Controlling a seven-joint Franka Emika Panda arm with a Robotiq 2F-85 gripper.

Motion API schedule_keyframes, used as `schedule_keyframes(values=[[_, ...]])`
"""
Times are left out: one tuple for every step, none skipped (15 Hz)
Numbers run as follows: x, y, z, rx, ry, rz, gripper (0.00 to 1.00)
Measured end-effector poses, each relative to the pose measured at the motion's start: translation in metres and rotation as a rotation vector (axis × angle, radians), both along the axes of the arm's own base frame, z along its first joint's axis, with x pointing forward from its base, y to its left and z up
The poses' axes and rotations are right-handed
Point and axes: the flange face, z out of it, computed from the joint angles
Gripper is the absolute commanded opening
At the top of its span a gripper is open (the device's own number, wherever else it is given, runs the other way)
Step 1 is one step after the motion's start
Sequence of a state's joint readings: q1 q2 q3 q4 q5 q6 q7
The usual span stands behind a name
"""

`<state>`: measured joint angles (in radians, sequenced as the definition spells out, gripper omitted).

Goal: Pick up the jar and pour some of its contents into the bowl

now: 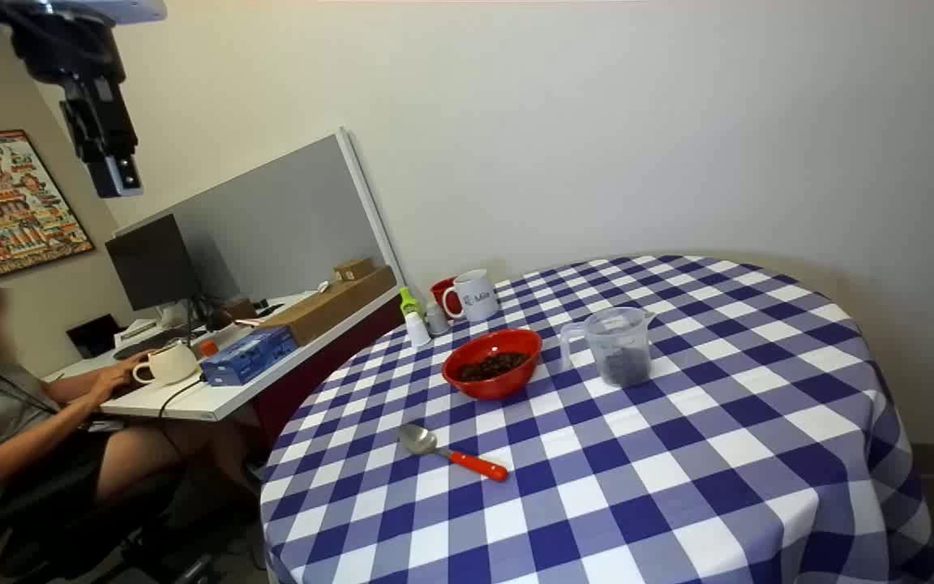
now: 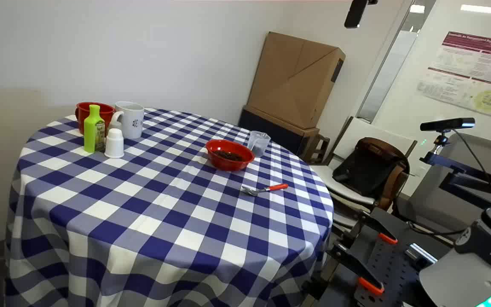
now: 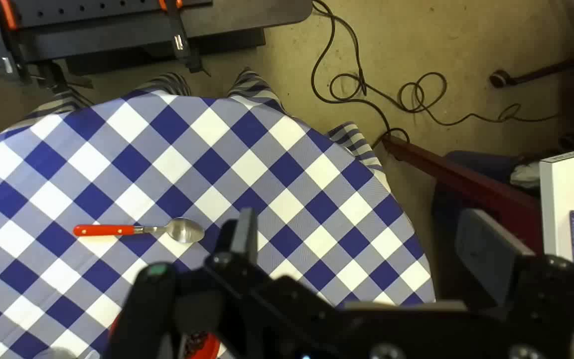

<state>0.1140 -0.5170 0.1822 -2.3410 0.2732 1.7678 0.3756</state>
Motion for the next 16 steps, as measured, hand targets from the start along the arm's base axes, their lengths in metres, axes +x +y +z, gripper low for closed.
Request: schedule_keyframes(values=[[0.000,0.000,0.000,0.000,-0.001,0.000,1.00],[0.000,0.000,0.000,0.000,0.000,0.000,1.00],[0.000,0.000,0.000,-0.004,-0.001,0.016,1.00],[-0.001,-0.002,-0.001,-0.013,0.000,0.054,1.00],[-0.001,-0.004,-0.003,-0.028,0.007,0.106,1.00],[0.000,-0.008,-0.005,-0.043,0.015,0.155,1.00],[0.002,-0.012,-0.006,-0.057,0.024,0.204,1.00],[0.006,-0.016,-0.008,-0.068,0.032,0.253,1.00],[0.011,-0.020,-0.010,-0.080,0.038,0.303,1.00],[0.019,-0.024,-0.012,-0.088,0.041,0.352,1.00],[0.028,-0.027,-0.013,-0.093,0.042,0.403,1.00],[0.038,-0.030,-0.014,-0.096,0.043,0.454,1.00],[0.048,-0.033,-0.014,-0.100,0.042,0.503,1.00],[0.059,-0.034,-0.014,-0.105,0.041,0.552,1.00],[0.069,-0.034,-0.013,-0.112,0.039,0.604,1.00],[0.079,-0.034,-0.011,-0.118,0.037,0.653,1.00]])
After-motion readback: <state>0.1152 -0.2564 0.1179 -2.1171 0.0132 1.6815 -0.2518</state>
